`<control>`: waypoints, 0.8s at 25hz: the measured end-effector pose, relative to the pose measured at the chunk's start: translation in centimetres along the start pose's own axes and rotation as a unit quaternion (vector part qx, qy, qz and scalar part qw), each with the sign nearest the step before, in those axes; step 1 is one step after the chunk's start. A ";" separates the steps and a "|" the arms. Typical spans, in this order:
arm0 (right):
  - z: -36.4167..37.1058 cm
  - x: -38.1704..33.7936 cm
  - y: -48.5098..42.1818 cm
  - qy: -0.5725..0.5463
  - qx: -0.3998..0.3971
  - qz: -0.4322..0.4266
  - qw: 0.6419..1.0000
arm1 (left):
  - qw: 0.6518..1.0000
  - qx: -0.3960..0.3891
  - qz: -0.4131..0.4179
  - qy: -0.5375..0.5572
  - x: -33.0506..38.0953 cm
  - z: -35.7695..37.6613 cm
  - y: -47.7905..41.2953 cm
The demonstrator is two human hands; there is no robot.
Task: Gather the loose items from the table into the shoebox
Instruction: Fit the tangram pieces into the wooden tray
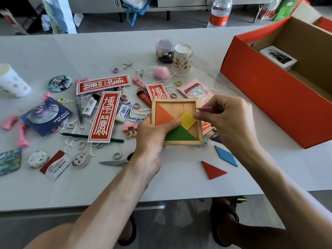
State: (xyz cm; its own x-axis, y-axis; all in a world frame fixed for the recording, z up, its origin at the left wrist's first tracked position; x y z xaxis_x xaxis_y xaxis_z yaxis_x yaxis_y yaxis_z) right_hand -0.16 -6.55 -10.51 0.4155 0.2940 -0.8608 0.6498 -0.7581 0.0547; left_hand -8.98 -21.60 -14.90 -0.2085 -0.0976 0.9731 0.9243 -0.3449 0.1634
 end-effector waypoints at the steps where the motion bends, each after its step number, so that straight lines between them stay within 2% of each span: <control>1: -0.1 0.1 -0.1 0.015 -0.007 0.002 1.000 | 1.000 0.002 -0.003 -0.003 0.0 -0.1 0.0; 7: 0.0 0.4 -0.5 0.057 -0.071 -0.010 0.996 | 1.000 0.017 -0.010 -0.004 0.3 -0.3 0.0; 12: -0.5 -0.2 -0.3 0.021 -0.107 -0.036 0.993 | 1.000 0.020 -0.013 -0.014 0.3 -0.2 -0.1; 15: -0.6 -0.2 -0.4 0.069 -0.143 -0.071 0.985 | 1.000 0.018 -0.011 -0.016 0.2 -0.2 -0.1; 20: 0.5 0.1 0.4 0.156 -0.129 -0.138 0.969 | 1.000 0.007 -0.008 -0.018 -0.1 0.0 -0.1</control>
State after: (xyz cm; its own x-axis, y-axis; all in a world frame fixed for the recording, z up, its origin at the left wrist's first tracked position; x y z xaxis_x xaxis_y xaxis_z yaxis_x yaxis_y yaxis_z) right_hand -0.20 -7.08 -10.78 0.3499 0.6574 -0.6674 0.8845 -0.4665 0.0042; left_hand -9.08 -21.50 -15.01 -0.2113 -0.0596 0.9756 0.9254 -0.3335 0.1800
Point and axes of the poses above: each hand's wrist, its own y-axis away from the middle knuckle, its own z-axis out of the palm, x = y × z, the point moved 3 cm from there along -y, towards the middle knuckle, and after that the axes turned 14 degrees about z, right-handed, at the moved point
